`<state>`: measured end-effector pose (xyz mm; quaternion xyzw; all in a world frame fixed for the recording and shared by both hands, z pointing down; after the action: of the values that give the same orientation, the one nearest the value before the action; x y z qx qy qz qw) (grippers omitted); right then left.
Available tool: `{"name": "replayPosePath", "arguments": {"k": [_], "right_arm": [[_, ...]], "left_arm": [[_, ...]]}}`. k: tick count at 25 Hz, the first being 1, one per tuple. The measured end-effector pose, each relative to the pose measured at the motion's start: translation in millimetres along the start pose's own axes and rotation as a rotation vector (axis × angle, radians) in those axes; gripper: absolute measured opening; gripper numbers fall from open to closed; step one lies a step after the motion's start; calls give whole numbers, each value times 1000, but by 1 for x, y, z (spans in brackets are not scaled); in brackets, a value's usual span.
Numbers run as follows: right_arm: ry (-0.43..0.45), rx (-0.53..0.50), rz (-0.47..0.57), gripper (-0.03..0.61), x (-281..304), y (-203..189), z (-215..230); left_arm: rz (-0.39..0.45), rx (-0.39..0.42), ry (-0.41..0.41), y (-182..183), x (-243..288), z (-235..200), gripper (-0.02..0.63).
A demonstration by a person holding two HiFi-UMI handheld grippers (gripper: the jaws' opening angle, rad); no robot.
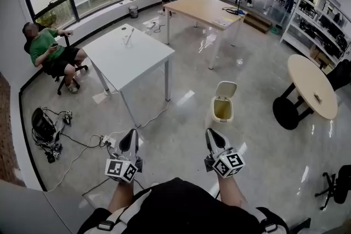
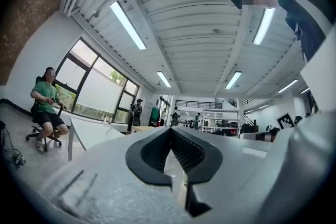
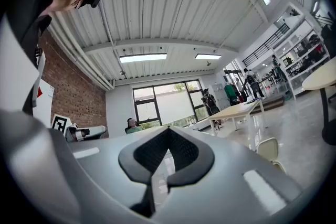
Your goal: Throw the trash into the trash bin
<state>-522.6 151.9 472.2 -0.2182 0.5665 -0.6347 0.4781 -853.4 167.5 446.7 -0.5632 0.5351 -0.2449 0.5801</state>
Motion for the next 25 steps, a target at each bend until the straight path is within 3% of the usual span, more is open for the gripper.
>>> {"name": "replayPosePath", "arguments": {"k": [18,21,25], "right_arm": [[-4,14,34,6,-17,12,9],[-18,-24,41,6,-29,19,17],[-32,-151,32,6,-46,35,26]], "left_arm": [[-2,8,-31,2,3,21,0],[3,-3,-68,-4,12,35,0],[0,-20,-125,-13,25,59,0]]}}
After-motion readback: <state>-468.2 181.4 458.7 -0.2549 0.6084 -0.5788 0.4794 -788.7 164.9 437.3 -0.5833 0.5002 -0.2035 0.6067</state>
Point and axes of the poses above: the fingertips, and each gripper's own axes: x forward along the fingers, z to its right, y out of its top, the point moved 4 cm from there along -x, backward along the fingers, and after that the axes turned 13 degrees about z, right-handed, at the moved point
